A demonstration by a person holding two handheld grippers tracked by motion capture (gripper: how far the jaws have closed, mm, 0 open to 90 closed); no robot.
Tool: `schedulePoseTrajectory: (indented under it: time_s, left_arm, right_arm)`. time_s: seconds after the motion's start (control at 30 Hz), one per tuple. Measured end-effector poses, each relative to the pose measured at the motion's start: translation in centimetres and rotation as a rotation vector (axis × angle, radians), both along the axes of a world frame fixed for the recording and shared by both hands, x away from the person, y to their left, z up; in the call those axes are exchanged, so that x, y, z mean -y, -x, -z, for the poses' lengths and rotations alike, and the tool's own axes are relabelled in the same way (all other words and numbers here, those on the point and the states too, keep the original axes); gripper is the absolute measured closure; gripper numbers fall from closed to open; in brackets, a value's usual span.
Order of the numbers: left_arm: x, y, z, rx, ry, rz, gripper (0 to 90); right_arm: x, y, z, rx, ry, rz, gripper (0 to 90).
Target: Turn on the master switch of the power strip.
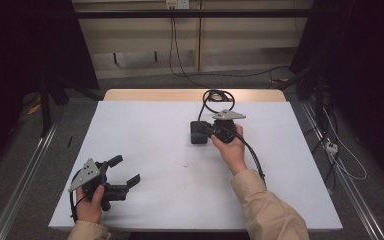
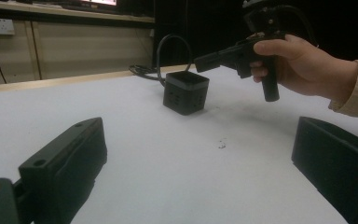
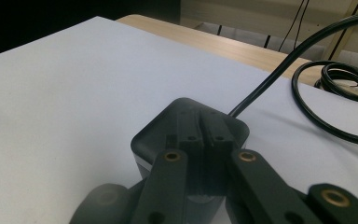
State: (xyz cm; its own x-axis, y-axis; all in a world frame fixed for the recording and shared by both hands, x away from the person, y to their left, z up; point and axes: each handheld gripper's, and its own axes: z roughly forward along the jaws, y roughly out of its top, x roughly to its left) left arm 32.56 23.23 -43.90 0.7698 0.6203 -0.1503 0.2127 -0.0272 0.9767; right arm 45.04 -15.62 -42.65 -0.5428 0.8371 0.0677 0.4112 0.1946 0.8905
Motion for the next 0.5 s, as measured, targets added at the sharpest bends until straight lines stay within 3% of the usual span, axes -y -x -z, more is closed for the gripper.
schedulePoseTrajectory:
  time_s: [0.5]
  left_arm:
    - [0.00,0.00,0.01,0.002,0.001,0.001,2.7]
  right_arm:
    - [-0.48,-0.25,0.00,-0.012,0.005,-0.010,90.0]
